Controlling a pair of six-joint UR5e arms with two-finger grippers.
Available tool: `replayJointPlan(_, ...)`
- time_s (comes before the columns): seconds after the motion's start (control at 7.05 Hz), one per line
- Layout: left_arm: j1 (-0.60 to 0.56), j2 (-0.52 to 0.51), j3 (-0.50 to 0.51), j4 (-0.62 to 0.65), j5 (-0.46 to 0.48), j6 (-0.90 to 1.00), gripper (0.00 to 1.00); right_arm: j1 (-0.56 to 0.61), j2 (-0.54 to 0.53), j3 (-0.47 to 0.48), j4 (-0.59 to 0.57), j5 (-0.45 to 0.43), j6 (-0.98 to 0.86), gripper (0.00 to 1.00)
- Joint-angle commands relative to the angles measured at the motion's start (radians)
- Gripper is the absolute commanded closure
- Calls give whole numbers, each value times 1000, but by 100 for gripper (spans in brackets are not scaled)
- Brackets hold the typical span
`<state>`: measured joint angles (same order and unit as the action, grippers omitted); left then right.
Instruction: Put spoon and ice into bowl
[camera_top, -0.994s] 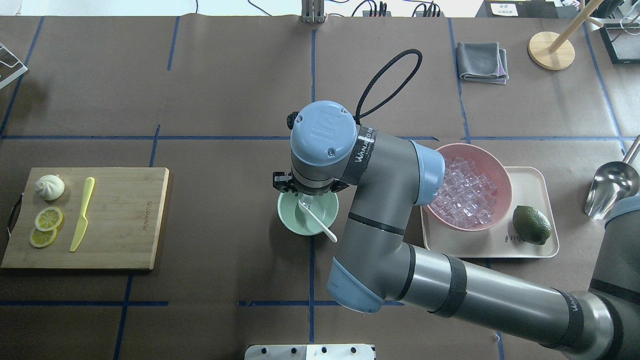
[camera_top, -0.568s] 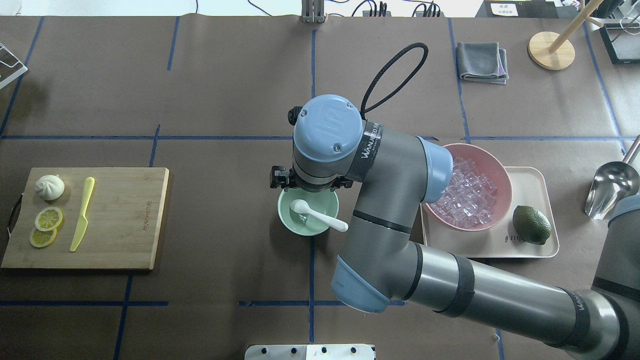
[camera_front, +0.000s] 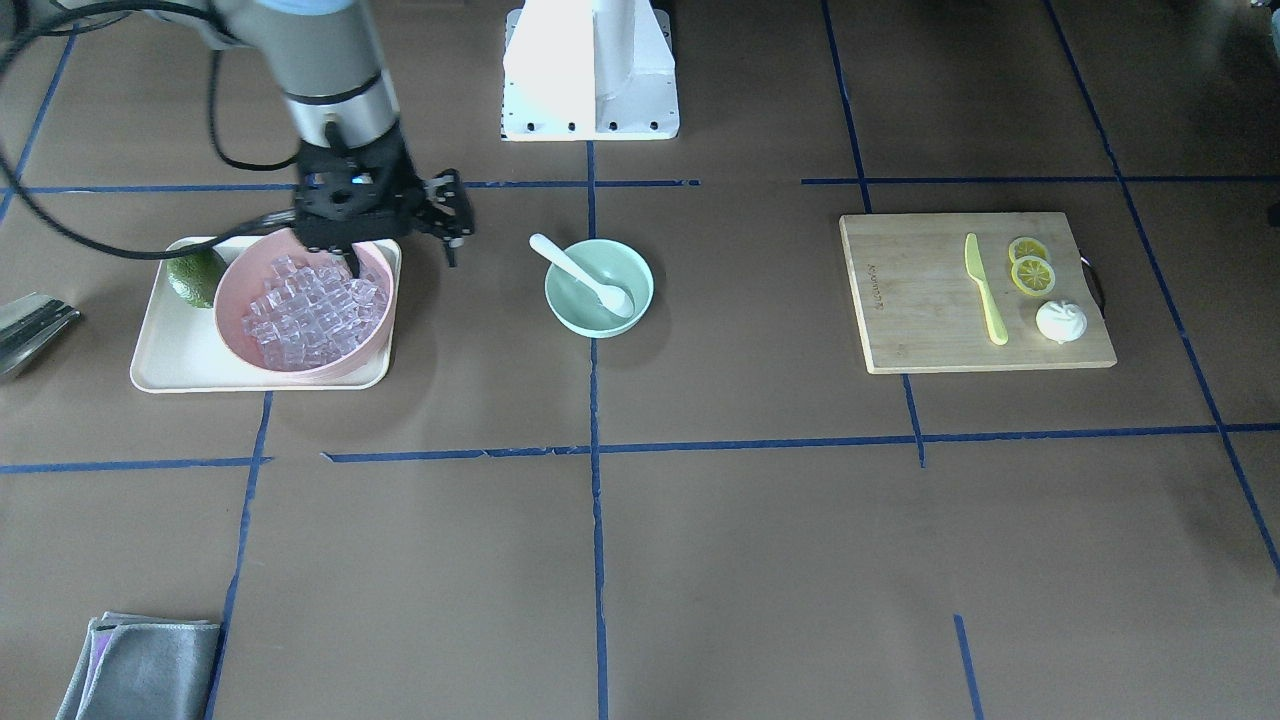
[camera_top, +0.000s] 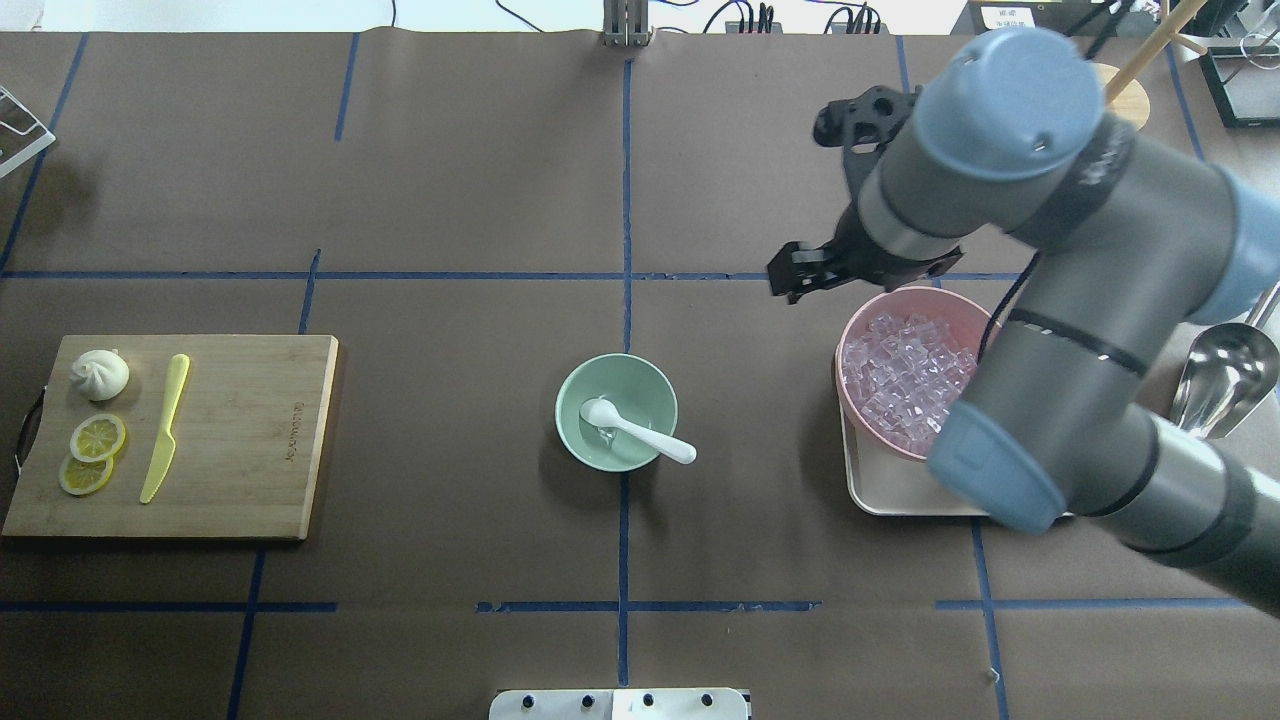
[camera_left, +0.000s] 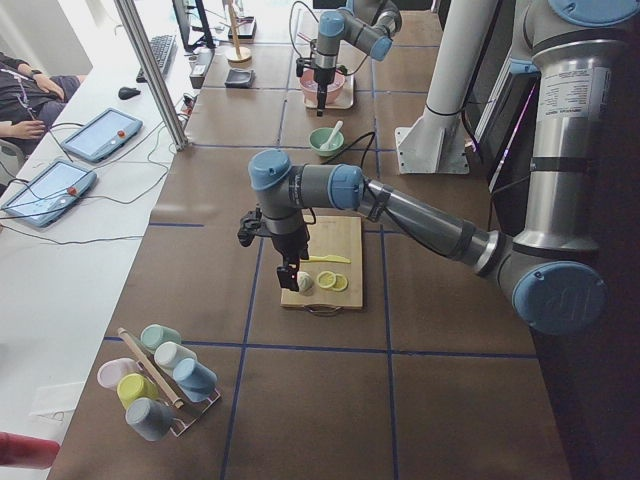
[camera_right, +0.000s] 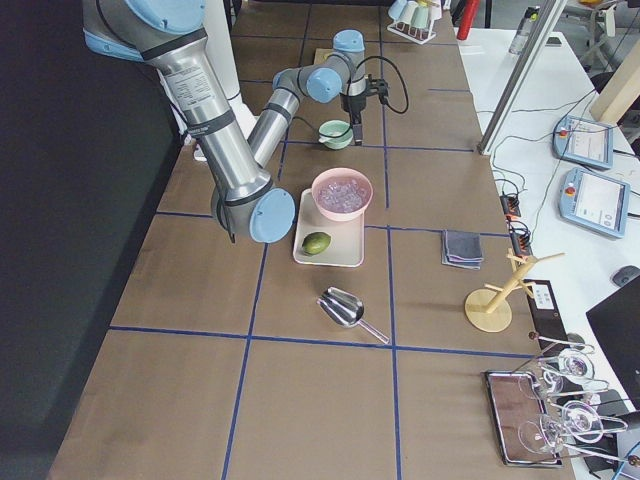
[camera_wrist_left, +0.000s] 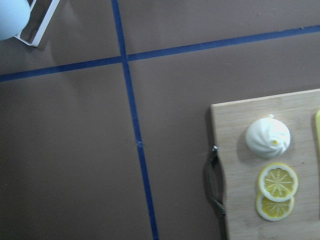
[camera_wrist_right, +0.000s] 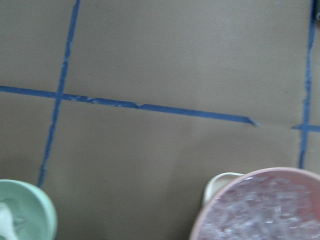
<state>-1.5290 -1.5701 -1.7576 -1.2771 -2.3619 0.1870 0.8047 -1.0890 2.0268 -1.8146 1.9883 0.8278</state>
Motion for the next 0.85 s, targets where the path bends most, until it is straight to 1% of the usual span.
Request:
replayJointPlan(0.0, -63, 8, 36, -8, -19, 35, 0, 312, -191, 10, -9, 202, -405, 0)
replayJointPlan(0.14, -63, 8, 38, -8, -22, 31, 0, 446, -277, -57, -2, 263, -620, 0)
replayJointPlan(0.28, -63, 7, 38, -8, -22, 31, 0, 565, -298, -165, -2, 323, -811, 0)
replayJointPlan(0.57, -63, 5, 38, -8, -22, 31, 0, 724, -351, -340, 4, 372, -1043, 0)
replayJointPlan(0.71, -63, 7, 38, -8, -22, 31, 0, 779, -359, -391, 5, 380, -1094, 0)
